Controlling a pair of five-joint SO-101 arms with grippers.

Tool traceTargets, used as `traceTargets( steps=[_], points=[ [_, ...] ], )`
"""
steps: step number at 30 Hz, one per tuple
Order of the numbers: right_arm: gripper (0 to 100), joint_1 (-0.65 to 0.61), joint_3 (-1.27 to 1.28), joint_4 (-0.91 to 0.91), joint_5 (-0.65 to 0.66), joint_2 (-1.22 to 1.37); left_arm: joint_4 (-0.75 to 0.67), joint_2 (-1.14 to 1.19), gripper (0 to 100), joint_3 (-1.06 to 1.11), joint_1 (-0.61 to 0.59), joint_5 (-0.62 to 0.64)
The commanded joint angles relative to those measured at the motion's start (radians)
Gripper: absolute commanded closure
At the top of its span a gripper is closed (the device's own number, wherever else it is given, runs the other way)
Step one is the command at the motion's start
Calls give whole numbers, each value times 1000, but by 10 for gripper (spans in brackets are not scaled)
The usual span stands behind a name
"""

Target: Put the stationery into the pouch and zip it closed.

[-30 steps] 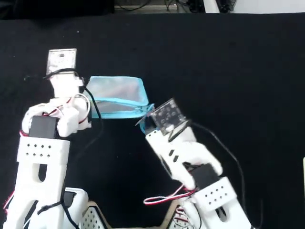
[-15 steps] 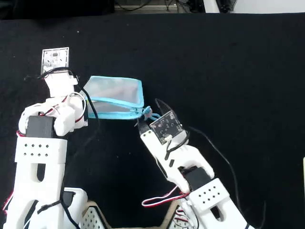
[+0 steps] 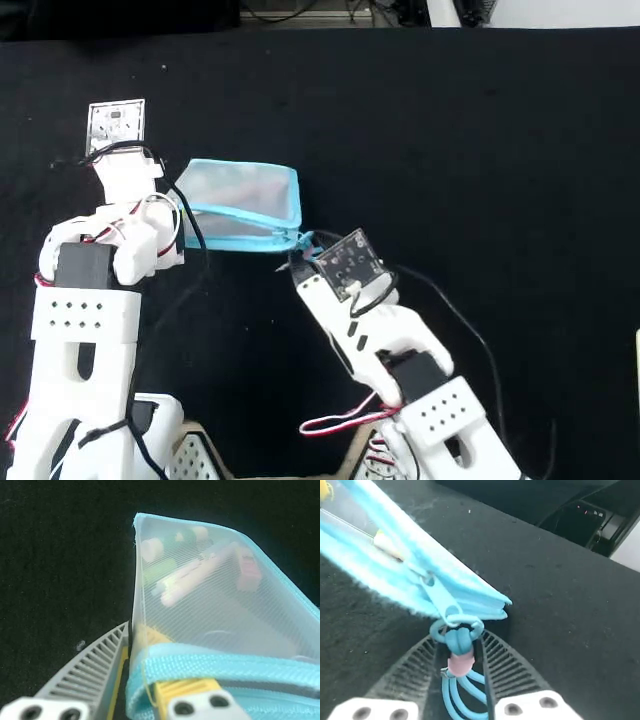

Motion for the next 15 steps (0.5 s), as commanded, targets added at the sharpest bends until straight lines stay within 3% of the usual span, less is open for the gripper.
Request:
traceTargets(
  steps=[1, 7, 15],
  points=[
    [988, 0, -90, 183, 5, -182, -12, -2, 970, -28, -16, 0],
    [988, -18, -87, 450, -5, -561, -12, -2, 970, -28, -16, 0],
    [985, -221, 35, 324, -5, -506, -12, -2, 970, -28, -16, 0]
  ],
)
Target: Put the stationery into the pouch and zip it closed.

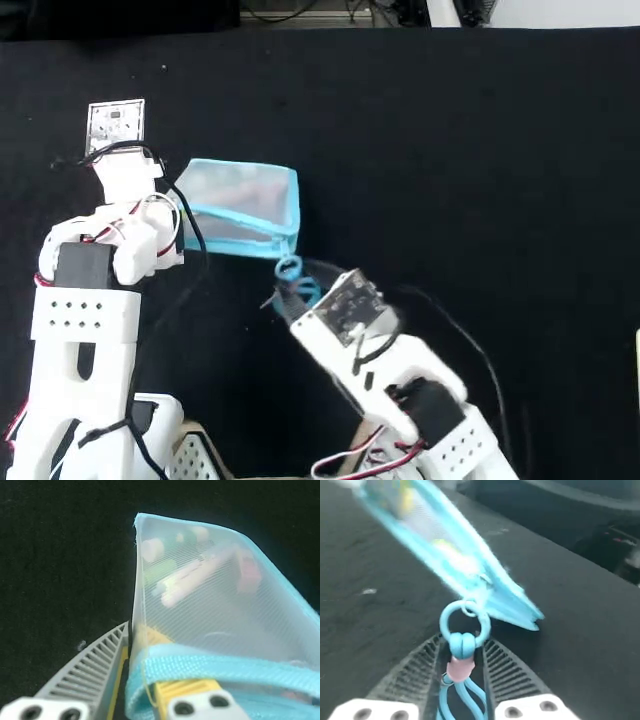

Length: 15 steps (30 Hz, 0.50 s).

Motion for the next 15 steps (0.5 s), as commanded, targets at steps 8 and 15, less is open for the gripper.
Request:
traceTargets(
  steps=[8, 15],
  points=[
    [819, -51, 8, -14, -15, -90, -12, -2, 970, -27, -16, 0],
    [819, -46, -62, 21, -87, -90, -12, -2, 970, -27, -16, 0]
  ],
)
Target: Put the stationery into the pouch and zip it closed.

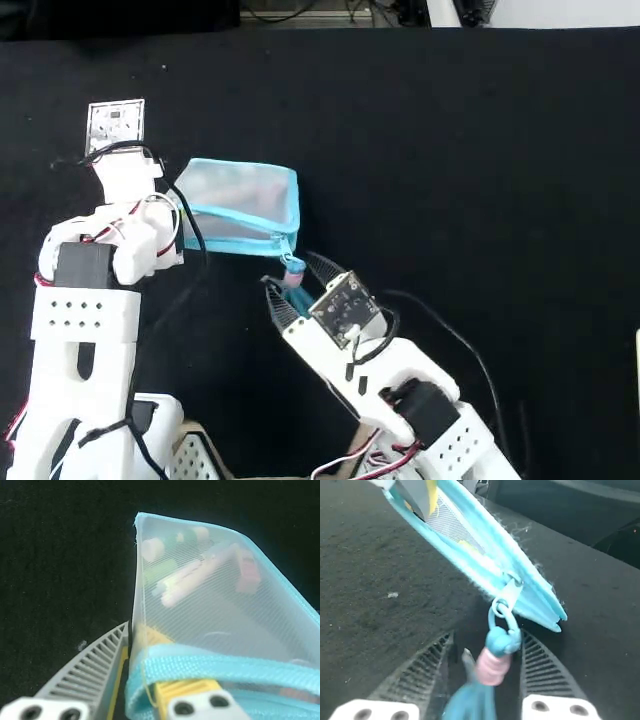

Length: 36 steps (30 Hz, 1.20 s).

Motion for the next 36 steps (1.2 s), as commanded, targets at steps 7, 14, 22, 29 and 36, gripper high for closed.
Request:
traceTargets(
  steps=[7, 14, 22, 29, 36],
  points=[
    [819, -11, -93, 52, -14, -91, -12, -2, 970, -27, -15, 2],
    [949, -5, -93, 40, -9, -91, -12, -2, 970, -27, -15, 2],
    [951, 86, -87, -11, -43, -91, -12, -2, 970, -27, -15, 2],
    [919, 86, -85, -44, -101, -91, -20, 0, 970, -27, -15, 2],
    [812, 86, -73, -49, -103, -91, -86, 0, 970, 19, -15, 2]
  ],
)
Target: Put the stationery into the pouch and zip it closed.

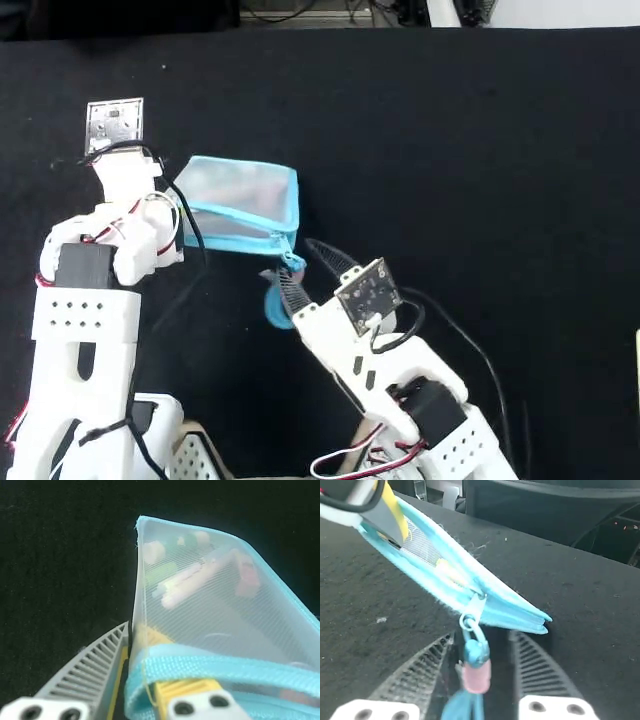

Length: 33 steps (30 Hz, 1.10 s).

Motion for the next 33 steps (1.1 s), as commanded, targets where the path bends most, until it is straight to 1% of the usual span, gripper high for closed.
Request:
traceTargets(
  steps=[1, 4, 5, 9, 12, 14, 18, 23, 27, 31, 33],
  points=[
    [812, 17, -41, -29, -12, -91, -35, 0, 970, -4, -13, 0],
    [823, 17, -41, -29, -5, -91, -34, 0, 970, -4, -13, 0],
    [847, 17, -41, -29, -3, -91, -34, 0, 970, -4, -13, 0],
    [993, 21, -45, -29, -2, -91, -31, 0, 970, -4, -13, 0],
    [990, 26, -61, -25, 34, -91, -31, 0, 970, -4, -13, 0],
    [988, 55, -90, -20, 68, -91, -31, 0, 970, -4, -13, 0],
    [988, 124, -104, -20, 74, -91, -31, -2, 970, -4, -13, 0],
    [988, 133, -104, -23, 87, -90, -29, -12, 970, -4, -13, 2],
    [988, 135, -116, -29, 183, -90, -29, -12, 970, -8, -13, 2],
    [988, 175, -189, -21, 189, -79, -23, -12, 970, -31, -13, 2],
    [988, 176, -239, -5, 193, -74, 11, -12, 970, -71, -13, 2]
  ],
)
